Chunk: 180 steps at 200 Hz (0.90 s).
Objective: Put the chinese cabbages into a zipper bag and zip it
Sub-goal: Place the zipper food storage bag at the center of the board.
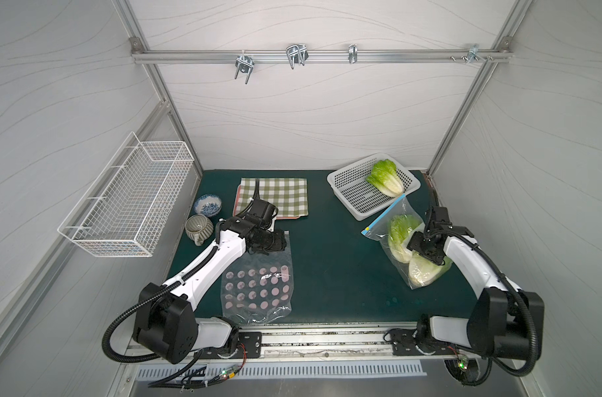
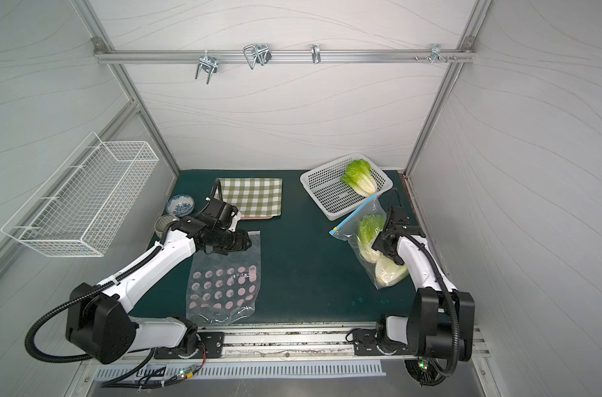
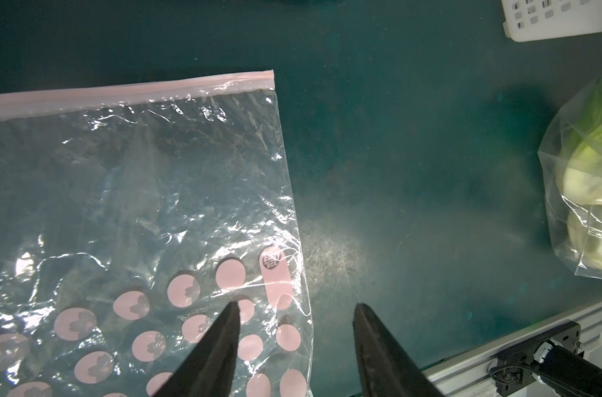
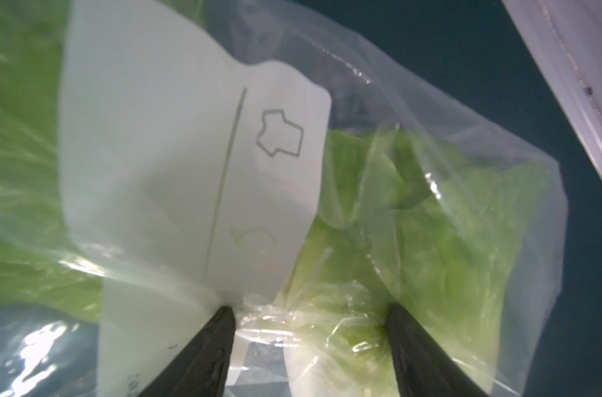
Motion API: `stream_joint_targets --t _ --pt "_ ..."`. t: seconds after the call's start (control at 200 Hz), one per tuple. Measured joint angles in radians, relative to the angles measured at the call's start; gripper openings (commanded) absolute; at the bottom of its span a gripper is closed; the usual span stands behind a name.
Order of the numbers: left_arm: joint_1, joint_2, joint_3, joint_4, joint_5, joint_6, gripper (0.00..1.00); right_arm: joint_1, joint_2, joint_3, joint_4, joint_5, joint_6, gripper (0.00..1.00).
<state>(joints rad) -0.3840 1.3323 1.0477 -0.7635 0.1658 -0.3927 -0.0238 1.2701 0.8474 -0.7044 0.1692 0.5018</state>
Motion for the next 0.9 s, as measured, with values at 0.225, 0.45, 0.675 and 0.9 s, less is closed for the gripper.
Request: stream_joint_targets --t 0.225,0.45,0.675,0.9 --pt "0.014 -0.006 -0.023 0.019 0.005 0.008 0.56 0.173 -0.148 -0.056 -0.039 -0.045 0.122 0.69" --pt "0.042 -0.027 -0.032 0.021 0.011 0.014 0.56 0.408 -0.177 -0.027 -0.145 -0.107 0.291 0.70" --pt "0.050 -0.048 -0.035 0.021 0.014 0.019 0.56 0.371 -0.098 0.173 -0.195 -0.127 0.191 0.66" --pt "0.054 -0.053 -0.044 0.018 0.013 0.016 0.56 0.676 0.146 0.287 -0.110 -0.158 0.161 0.65"
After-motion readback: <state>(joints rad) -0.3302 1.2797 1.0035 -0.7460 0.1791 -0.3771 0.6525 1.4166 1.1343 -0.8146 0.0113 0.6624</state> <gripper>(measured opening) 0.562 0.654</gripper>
